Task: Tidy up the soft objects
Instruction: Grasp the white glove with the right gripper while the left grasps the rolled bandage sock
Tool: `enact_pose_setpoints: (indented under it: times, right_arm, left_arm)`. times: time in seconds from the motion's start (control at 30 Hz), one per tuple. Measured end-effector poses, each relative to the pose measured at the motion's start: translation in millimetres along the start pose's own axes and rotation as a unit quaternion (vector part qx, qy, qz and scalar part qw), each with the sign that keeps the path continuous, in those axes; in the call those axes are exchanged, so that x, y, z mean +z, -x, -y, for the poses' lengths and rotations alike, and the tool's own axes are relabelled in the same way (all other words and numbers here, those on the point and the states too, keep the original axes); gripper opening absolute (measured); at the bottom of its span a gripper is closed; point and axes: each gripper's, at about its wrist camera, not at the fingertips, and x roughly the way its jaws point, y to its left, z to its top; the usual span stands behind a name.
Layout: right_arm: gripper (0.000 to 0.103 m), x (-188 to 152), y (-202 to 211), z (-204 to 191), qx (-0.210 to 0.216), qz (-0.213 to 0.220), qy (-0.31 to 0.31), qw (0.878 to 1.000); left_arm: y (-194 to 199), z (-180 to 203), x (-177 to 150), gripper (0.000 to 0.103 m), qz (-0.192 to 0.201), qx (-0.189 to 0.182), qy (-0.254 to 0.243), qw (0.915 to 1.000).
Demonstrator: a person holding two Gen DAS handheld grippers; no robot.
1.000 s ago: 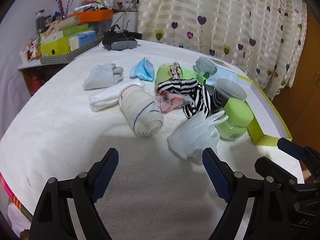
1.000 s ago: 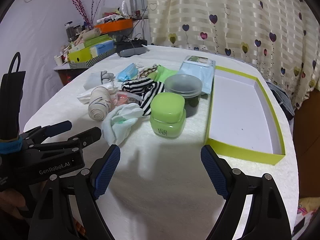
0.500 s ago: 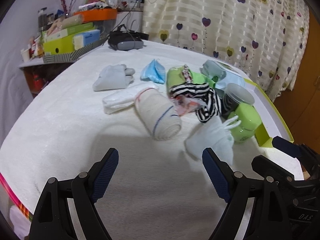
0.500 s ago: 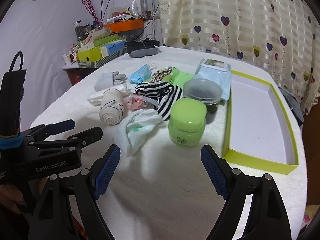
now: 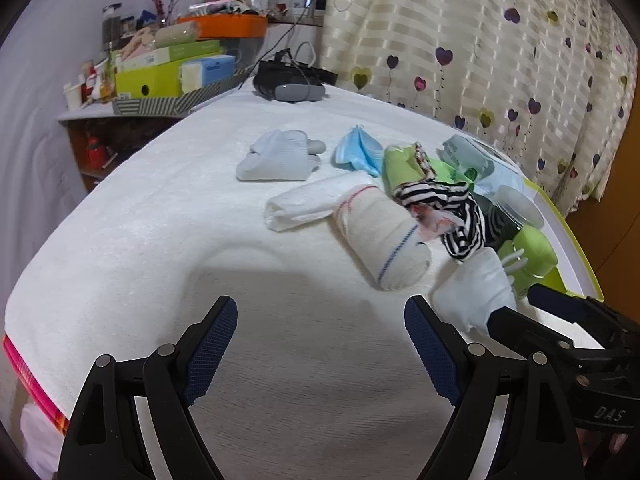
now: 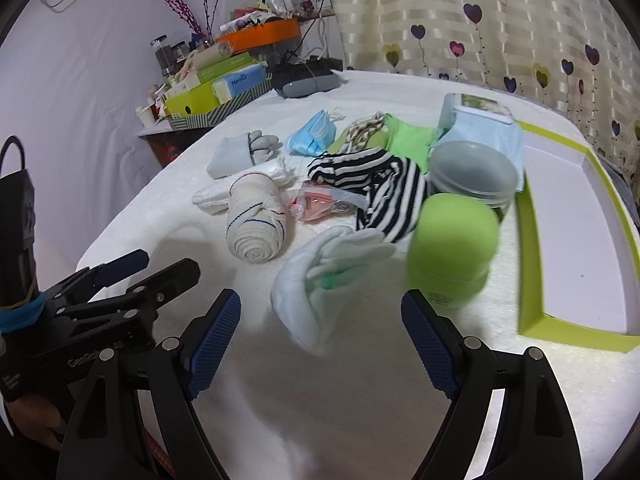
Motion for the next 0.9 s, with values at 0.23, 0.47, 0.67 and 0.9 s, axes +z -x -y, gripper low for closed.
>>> enact_pose_setpoints:
  times: [0.23, 0.47, 0.67, 0.9]
  right_arm:
    - [0.065, 6.3, -16.8, -6.3, 0.002, -0.006, -0.008, 1.0]
    - [0.036, 8.4, -22.5, -1.8, -0.004, -0.007, -0.013, 1.0]
    - [0.03, 4.1, -12.9, -1.0, 0.002, 0.001, 0.0, 1.0]
    - [0.03, 1.6, 12.8, 6.4, 0.001, 0.027, 0.007, 1.0]
  left_arm:
    - [-2.7, -18.5, 3.1, 0.086, 0.002, -0.003, 0.018, 0.9998]
    - [-5.7, -20.3, 9.6, 0.086, 0.004, -0.022, 0.03, 0.9993]
    - [-12.0, -5.7, 17.4, 0.086, -0.003, -0.05, 0.03, 0.9983]
    - [-25.0, 15.6, 27.4, 0.086, -0.011, -0.068, 0.03, 0.9972]
